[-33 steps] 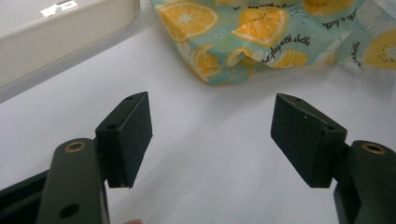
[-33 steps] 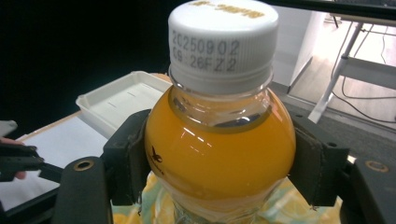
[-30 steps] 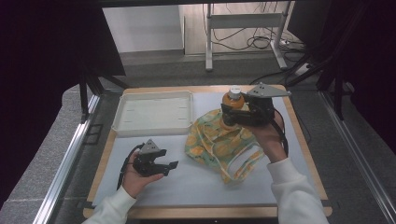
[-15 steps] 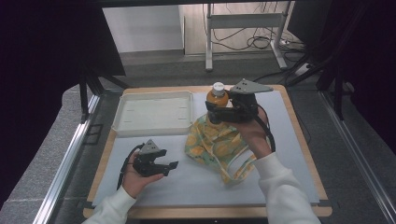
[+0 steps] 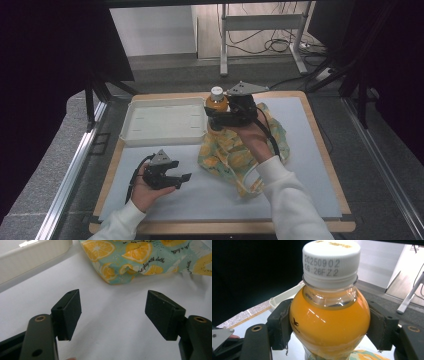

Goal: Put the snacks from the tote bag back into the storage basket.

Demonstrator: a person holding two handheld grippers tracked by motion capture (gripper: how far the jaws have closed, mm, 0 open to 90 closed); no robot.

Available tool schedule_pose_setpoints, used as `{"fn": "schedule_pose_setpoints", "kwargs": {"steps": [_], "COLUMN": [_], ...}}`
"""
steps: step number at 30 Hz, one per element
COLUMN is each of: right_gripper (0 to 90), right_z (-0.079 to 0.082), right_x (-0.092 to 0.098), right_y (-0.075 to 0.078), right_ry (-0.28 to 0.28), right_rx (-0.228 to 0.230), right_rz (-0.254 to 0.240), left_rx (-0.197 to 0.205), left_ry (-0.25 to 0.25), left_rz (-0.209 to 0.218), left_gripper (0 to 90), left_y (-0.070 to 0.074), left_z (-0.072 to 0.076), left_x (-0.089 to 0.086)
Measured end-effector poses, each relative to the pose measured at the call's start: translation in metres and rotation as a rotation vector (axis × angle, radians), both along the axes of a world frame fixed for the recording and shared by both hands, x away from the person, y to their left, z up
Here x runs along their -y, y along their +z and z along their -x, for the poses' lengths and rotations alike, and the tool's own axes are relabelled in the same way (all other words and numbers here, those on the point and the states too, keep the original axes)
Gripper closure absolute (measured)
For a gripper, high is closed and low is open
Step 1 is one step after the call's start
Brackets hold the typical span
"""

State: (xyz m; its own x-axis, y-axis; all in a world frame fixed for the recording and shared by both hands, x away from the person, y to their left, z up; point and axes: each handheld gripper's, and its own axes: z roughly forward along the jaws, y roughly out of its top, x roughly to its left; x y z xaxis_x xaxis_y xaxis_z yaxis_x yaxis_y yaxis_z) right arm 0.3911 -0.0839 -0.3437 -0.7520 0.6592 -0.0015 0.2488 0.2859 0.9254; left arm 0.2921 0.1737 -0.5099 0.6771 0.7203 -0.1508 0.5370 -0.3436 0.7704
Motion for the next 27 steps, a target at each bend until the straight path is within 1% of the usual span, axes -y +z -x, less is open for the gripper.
{"fn": "schedule_pose_setpoints", "kwargs": {"steps": [5,15,20,25,27], "right_gripper": [29.7,29.7,29.7,29.7,29.7], "right_z": [-0.009,-0.028,-0.039,-0.05,-0.055], "right_x": [-0.012,-0.031,-0.043,-0.054,-0.059], "right_y": [-0.008,-0.02,-0.028,-0.037,-0.04], "right_ry": [0.005,-0.01,-0.016,-0.025,-0.031], "right_rx": [-0.019,-0.052,-0.068,-0.084,-0.09], "right_rz": [0.003,-0.002,0.012,0.01,0.018], "left_rx": [-0.004,-0.011,-0.013,-0.008,-0.007], "left_ry": [0.0,0.004,-0.007,-0.002,-0.001], "left_rz": [0.006,0.013,0.007,0.016,0.02], "left_gripper": [29.3,29.1,29.2,29.3,29.4], "left_y": [0.0,0.0,0.0,0.001,0.001], "left_z": [0.0,-0.001,-0.002,-0.001,-0.001], "left_x": [-0.001,-0.002,-0.002,-0.004,-0.005]}}
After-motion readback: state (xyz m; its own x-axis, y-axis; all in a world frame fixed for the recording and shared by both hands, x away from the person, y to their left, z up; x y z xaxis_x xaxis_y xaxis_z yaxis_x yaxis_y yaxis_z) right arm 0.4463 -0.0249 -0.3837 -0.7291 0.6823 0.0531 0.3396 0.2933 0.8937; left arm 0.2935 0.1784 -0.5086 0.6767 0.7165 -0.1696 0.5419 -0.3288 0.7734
